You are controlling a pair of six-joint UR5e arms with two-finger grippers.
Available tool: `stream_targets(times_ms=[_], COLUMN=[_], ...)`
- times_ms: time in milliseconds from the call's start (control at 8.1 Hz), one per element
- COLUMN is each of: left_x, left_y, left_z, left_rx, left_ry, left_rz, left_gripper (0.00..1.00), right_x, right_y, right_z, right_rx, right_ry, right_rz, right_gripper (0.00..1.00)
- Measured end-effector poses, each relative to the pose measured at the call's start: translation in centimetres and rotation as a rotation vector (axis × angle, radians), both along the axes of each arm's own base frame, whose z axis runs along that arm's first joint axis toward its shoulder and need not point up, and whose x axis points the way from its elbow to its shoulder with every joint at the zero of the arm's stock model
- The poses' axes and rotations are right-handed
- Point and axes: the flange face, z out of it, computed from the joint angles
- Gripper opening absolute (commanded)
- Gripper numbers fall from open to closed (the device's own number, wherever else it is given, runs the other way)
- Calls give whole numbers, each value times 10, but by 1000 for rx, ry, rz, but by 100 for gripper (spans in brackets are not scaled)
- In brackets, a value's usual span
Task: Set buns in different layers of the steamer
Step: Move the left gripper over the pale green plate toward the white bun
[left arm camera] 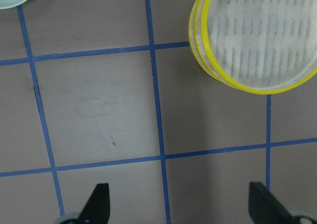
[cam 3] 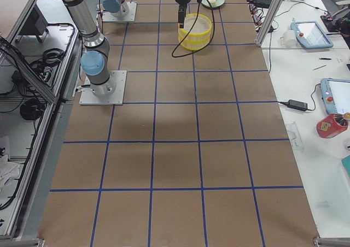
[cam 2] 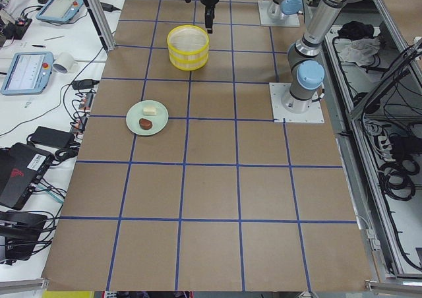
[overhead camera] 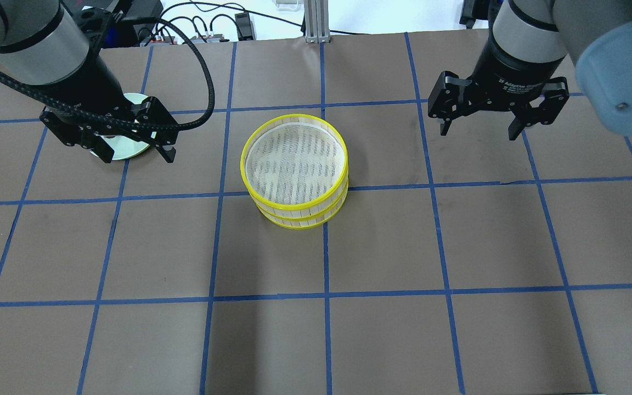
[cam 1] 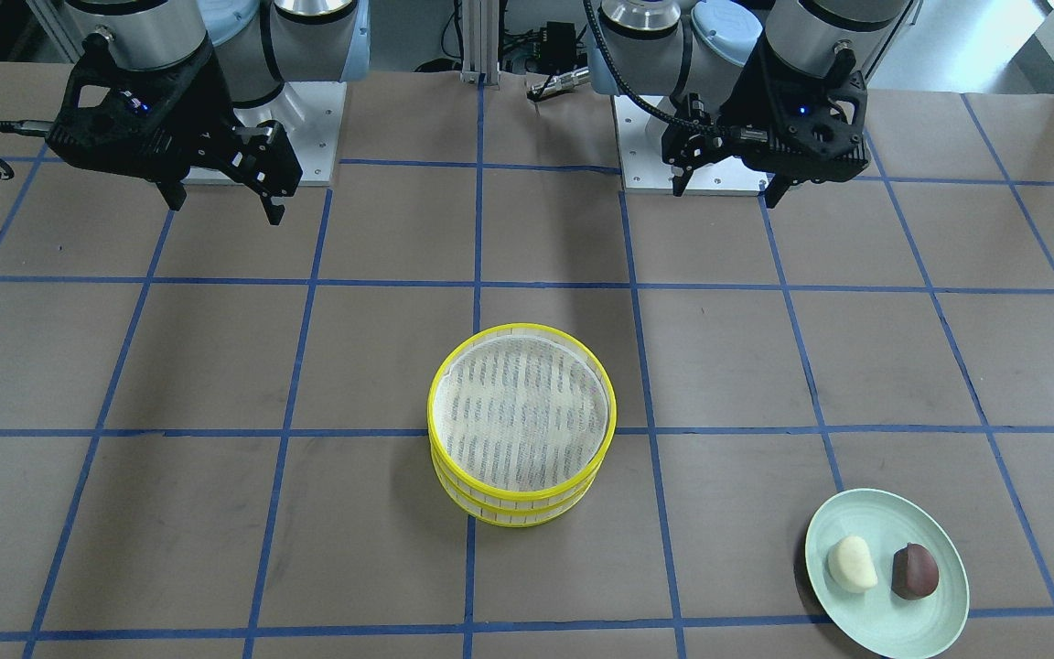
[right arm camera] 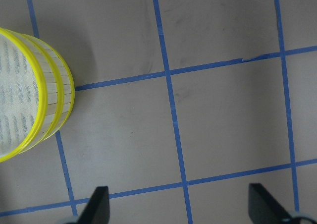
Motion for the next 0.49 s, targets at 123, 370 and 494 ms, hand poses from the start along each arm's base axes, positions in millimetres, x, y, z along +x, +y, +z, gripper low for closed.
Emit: stream_targets(times_ms=[123, 370, 494], left_x=[4, 7, 8], left_y=[-1, -4, -8], left_z=[0, -4, -8], left_rx=[1, 6, 11], left_ry=[-1, 1, 6], left_rz=[12, 17, 19], left_gripper=[100, 100, 100], right_x=[0, 1, 1], right_y=[0, 0, 0], right_z=[0, 0, 0], right_rx=[0, 0, 0], right_ry=[-1, -1, -1], right_rz=[0, 0, 0], right_gripper=[100, 100, 100])
